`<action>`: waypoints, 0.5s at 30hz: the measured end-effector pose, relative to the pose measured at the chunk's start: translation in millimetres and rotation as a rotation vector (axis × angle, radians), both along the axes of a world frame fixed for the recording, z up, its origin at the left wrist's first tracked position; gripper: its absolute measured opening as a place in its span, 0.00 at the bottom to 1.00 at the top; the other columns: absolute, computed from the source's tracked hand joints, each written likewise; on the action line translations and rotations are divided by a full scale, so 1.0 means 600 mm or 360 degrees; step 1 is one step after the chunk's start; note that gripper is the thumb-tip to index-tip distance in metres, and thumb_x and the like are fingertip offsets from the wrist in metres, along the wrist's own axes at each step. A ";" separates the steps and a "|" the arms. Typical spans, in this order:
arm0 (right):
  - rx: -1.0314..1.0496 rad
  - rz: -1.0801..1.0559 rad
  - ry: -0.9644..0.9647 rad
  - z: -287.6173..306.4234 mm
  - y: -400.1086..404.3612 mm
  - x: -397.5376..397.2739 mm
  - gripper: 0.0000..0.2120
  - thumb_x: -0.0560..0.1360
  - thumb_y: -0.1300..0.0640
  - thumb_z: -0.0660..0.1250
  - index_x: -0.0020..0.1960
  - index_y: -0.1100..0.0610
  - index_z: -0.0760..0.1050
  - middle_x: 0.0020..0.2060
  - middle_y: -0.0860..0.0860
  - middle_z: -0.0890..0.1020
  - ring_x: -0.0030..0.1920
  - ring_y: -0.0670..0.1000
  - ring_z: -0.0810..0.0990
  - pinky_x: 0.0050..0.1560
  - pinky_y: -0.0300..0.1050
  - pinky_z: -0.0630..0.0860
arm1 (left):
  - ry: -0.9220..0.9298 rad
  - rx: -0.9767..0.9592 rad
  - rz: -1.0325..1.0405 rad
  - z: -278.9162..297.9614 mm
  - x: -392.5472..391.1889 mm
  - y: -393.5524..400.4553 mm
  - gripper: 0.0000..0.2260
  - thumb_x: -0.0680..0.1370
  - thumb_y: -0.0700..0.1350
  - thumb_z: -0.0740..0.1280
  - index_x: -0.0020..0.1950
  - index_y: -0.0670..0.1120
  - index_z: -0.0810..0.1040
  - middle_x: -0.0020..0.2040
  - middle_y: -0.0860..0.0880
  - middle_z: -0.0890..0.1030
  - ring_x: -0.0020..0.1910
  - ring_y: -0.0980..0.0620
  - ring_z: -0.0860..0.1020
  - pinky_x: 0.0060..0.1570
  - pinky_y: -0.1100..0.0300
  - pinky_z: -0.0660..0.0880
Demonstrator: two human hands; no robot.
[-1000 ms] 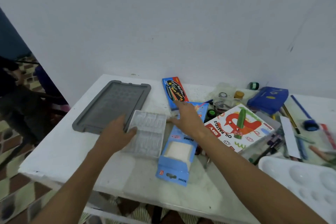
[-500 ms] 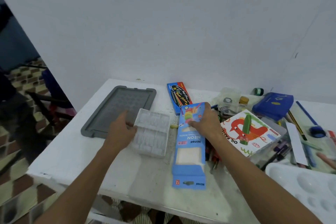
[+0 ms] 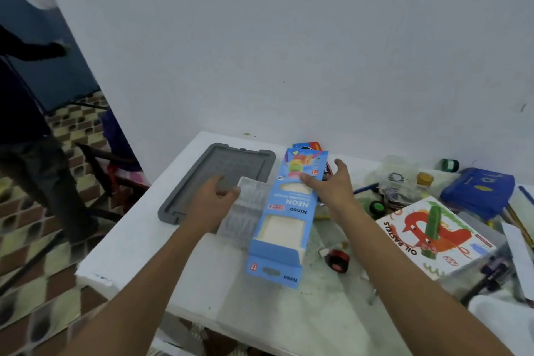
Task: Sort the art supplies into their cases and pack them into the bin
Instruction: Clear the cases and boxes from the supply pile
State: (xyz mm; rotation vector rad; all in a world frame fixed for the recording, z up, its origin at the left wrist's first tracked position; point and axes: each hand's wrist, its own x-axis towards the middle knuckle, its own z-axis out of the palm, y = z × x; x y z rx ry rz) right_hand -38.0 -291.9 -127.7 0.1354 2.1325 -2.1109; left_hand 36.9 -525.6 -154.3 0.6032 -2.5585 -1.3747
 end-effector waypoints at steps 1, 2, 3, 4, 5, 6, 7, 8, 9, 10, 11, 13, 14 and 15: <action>-0.0047 0.0021 -0.0026 -0.010 -0.013 0.002 0.40 0.68 0.63 0.76 0.73 0.58 0.57 0.56 0.56 0.79 0.51 0.56 0.81 0.49 0.56 0.79 | 0.0022 0.0129 -0.0048 0.005 0.002 0.006 0.29 0.74 0.56 0.69 0.73 0.50 0.65 0.50 0.47 0.81 0.48 0.49 0.80 0.50 0.52 0.78; -0.0082 0.0042 -0.0052 -0.019 -0.026 0.004 0.41 0.67 0.63 0.76 0.73 0.58 0.57 0.57 0.57 0.80 0.52 0.56 0.81 0.49 0.57 0.80 | 0.0043 0.0282 -0.0093 0.011 0.005 0.011 0.31 0.74 0.55 0.70 0.73 0.50 0.64 0.50 0.46 0.82 0.47 0.49 0.82 0.48 0.51 0.80; -0.0122 0.0071 -0.0080 -0.028 -0.039 0.006 0.44 0.67 0.62 0.77 0.75 0.57 0.55 0.57 0.58 0.80 0.51 0.56 0.82 0.49 0.57 0.80 | 0.0050 0.0434 -0.0131 0.016 0.007 0.016 0.32 0.74 0.53 0.71 0.74 0.50 0.62 0.49 0.47 0.82 0.45 0.49 0.83 0.46 0.52 0.81; -0.0166 0.0110 -0.0101 -0.035 -0.051 0.010 0.46 0.67 0.62 0.76 0.76 0.56 0.52 0.55 0.58 0.80 0.50 0.55 0.82 0.46 0.55 0.81 | 0.0051 0.0549 -0.0168 0.021 0.010 0.019 0.34 0.74 0.49 0.72 0.75 0.50 0.61 0.49 0.47 0.83 0.45 0.49 0.83 0.44 0.53 0.81; -0.0211 0.0142 -0.0114 -0.041 -0.065 0.013 0.46 0.68 0.63 0.76 0.76 0.55 0.51 0.53 0.58 0.81 0.48 0.55 0.83 0.44 0.53 0.81 | 0.0053 0.0613 -0.0190 0.022 0.010 0.019 0.35 0.73 0.46 0.73 0.76 0.49 0.59 0.50 0.48 0.83 0.44 0.49 0.84 0.43 0.54 0.81; -0.0254 0.0173 -0.0119 -0.046 -0.078 0.016 0.47 0.68 0.63 0.76 0.76 0.54 0.50 0.52 0.58 0.81 0.48 0.55 0.83 0.42 0.50 0.81 | 0.0061 0.0644 -0.0192 0.024 0.011 0.017 0.36 0.73 0.43 0.73 0.76 0.49 0.59 0.50 0.49 0.83 0.44 0.50 0.84 0.41 0.55 0.81; -0.0271 0.0197 -0.0121 -0.051 -0.090 0.018 0.47 0.68 0.63 0.76 0.77 0.54 0.49 0.52 0.58 0.81 0.48 0.55 0.83 0.42 0.49 0.81 | 0.0077 0.0674 -0.0161 0.024 0.010 0.011 0.36 0.73 0.40 0.73 0.76 0.49 0.59 0.49 0.49 0.83 0.43 0.50 0.83 0.39 0.56 0.81; -0.0255 0.0229 -0.0112 -0.053 -0.101 0.017 0.47 0.68 0.62 0.76 0.76 0.53 0.49 0.53 0.58 0.81 0.49 0.54 0.82 0.42 0.48 0.81 | 0.0100 0.0714 -0.0114 0.025 0.010 0.003 0.36 0.72 0.38 0.73 0.76 0.49 0.59 0.49 0.50 0.82 0.42 0.50 0.83 0.36 0.58 0.81; -0.0224 0.0264 -0.0101 -0.054 -0.110 0.014 0.47 0.69 0.62 0.75 0.77 0.53 0.48 0.53 0.57 0.81 0.48 0.53 0.82 0.42 0.47 0.81 | 0.0123 0.0739 -0.0062 0.026 0.010 -0.008 0.35 0.72 0.37 0.73 0.75 0.49 0.60 0.48 0.51 0.82 0.42 0.51 0.83 0.35 0.59 0.81; -0.0195 0.0303 -0.0087 -0.053 -0.116 0.010 0.48 0.69 0.62 0.75 0.77 0.52 0.47 0.52 0.56 0.81 0.47 0.52 0.82 0.40 0.46 0.81 | 0.0145 0.0743 -0.0021 0.028 0.010 -0.022 0.35 0.72 0.37 0.73 0.75 0.48 0.61 0.47 0.52 0.82 0.42 0.52 0.83 0.34 0.60 0.80; -0.0156 0.0336 -0.0066 -0.052 -0.119 0.006 0.48 0.70 0.62 0.74 0.77 0.52 0.45 0.51 0.56 0.81 0.47 0.52 0.82 0.40 0.45 0.81 | 0.0165 0.0725 0.0007 0.028 0.010 -0.038 0.34 0.72 0.38 0.74 0.74 0.48 0.62 0.47 0.53 0.82 0.43 0.52 0.83 0.34 0.60 0.80; 0.0021 0.0376 0.0034 -0.051 -0.116 -0.004 0.47 0.71 0.61 0.74 0.77 0.52 0.45 0.49 0.53 0.82 0.46 0.52 0.82 0.39 0.42 0.79 | 0.0190 0.0698 0.0061 0.028 0.010 -0.074 0.34 0.72 0.39 0.74 0.74 0.47 0.63 0.49 0.52 0.82 0.46 0.51 0.82 0.40 0.56 0.80; 0.0151 0.0385 0.0099 -0.052 -0.112 -0.009 0.46 0.71 0.60 0.74 0.77 0.53 0.46 0.49 0.52 0.82 0.45 0.52 0.81 0.38 0.39 0.77 | 0.0197 0.0690 0.0103 0.026 0.010 -0.096 0.33 0.72 0.39 0.74 0.74 0.47 0.64 0.52 0.50 0.82 0.48 0.50 0.82 0.43 0.53 0.80; 0.0276 0.0375 0.0172 -0.052 -0.105 -0.015 0.44 0.72 0.60 0.73 0.77 0.53 0.48 0.49 0.51 0.82 0.45 0.51 0.81 0.39 0.38 0.76 | 0.0199 0.0675 0.0145 0.023 0.009 -0.116 0.32 0.72 0.39 0.74 0.73 0.47 0.65 0.54 0.48 0.82 0.49 0.49 0.82 0.46 0.51 0.79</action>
